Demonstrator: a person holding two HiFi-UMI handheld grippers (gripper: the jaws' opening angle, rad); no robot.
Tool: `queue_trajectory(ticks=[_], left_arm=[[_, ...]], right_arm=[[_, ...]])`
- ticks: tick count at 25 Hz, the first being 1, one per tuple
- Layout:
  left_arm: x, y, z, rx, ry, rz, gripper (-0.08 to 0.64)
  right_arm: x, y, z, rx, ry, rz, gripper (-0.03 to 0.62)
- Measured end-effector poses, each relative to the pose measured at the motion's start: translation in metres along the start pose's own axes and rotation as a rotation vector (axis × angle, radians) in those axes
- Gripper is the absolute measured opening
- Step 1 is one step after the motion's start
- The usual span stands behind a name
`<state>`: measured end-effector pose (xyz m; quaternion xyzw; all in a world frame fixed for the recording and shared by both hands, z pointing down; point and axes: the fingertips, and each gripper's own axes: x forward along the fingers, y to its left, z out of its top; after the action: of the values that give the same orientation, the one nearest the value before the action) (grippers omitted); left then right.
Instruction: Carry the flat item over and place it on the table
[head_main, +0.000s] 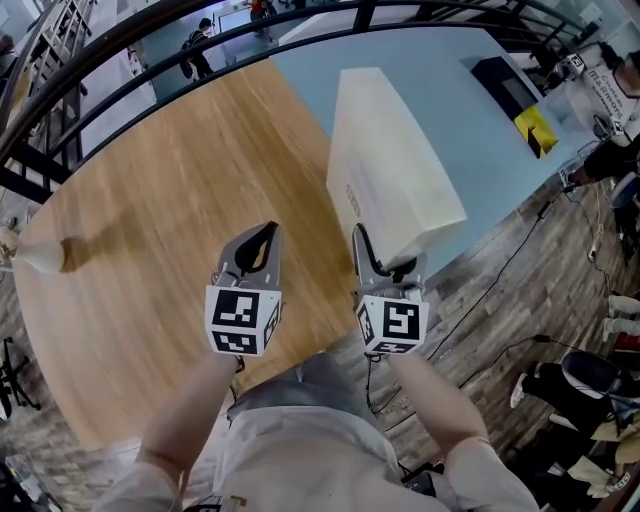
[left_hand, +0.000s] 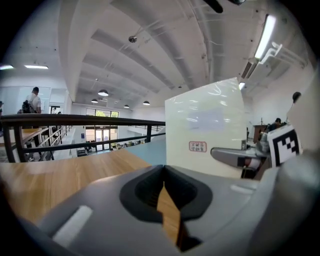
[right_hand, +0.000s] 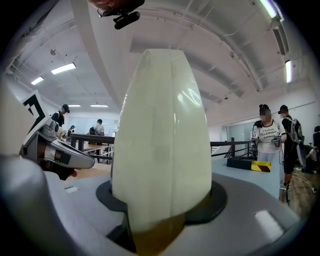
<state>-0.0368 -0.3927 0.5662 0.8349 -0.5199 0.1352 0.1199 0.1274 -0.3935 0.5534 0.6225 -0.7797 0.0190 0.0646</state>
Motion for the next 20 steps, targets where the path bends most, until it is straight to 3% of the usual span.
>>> queue_trajectory(ticks=[6, 20], left_arm=[[0.019, -0.001, -0.029, 0.002, 0.035, -0.001, 0.003], [0.024, -0.001, -0.061, 0.008, 0.068, -0.001, 0.003]], right_arm=[[0.01, -0.002, -0.029, 0.002, -0.001, 0.01, 0.273], [0.01, 0.005, -0.058, -0.013, -0.118, 0.043, 0.276]])
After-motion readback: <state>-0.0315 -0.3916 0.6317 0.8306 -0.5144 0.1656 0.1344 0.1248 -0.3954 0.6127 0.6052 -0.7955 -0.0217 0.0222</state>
